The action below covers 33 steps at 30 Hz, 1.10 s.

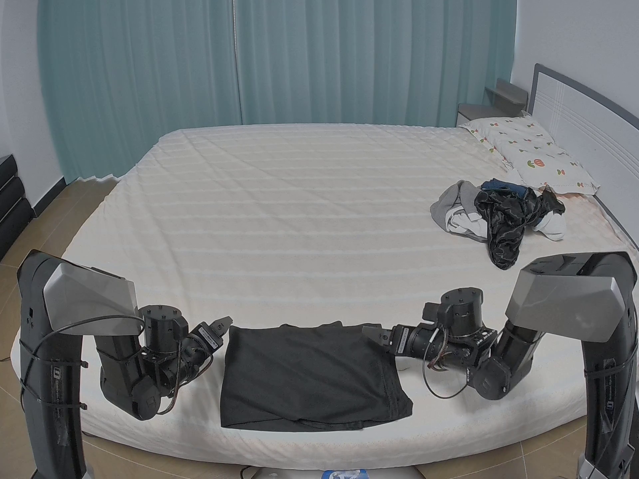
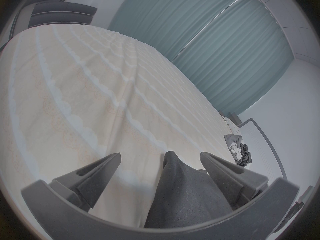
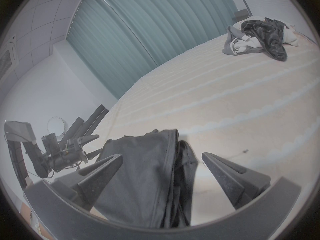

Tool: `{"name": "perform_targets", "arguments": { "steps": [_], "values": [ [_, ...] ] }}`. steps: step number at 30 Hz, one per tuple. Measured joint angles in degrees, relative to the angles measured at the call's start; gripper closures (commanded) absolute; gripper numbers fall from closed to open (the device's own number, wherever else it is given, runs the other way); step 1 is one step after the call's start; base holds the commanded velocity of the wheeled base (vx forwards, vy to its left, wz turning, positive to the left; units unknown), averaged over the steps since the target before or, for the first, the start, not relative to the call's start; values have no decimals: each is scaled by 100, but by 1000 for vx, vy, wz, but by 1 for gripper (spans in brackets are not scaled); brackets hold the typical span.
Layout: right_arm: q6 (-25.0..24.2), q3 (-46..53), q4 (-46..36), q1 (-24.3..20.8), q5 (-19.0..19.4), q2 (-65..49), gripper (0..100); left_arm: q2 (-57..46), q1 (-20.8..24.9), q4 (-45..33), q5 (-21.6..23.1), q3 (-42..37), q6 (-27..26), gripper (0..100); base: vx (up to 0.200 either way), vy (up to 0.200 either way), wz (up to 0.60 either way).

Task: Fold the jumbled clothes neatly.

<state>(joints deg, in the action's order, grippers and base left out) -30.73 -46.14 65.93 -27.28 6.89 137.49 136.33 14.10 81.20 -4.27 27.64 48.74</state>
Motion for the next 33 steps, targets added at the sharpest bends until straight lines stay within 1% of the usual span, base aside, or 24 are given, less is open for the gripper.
{"name": "perform_targets", "arguments": {
  "steps": [5,6,16,26,33],
  "values": [
    [-2,-639,-301,0,0,312,0,9,-2,-2,-2,-10,1,0,0,0,0],
    [-2,-719,-324,2,2,369,100,13,-2,-2,0,-5,4,0,0,0,0],
    [-63,-1089,-346,68,-68,667,100,50,-5,0,-2,9,1,0,0,0,0],
    [-194,-1148,-289,339,-68,706,100,74,-2,-2,-5,17,-5,0,0,0,0],
    [-191,-1139,-295,413,-68,736,100,85,-7,0,-16,17,-13,0,0,0,0]
  ]
}}
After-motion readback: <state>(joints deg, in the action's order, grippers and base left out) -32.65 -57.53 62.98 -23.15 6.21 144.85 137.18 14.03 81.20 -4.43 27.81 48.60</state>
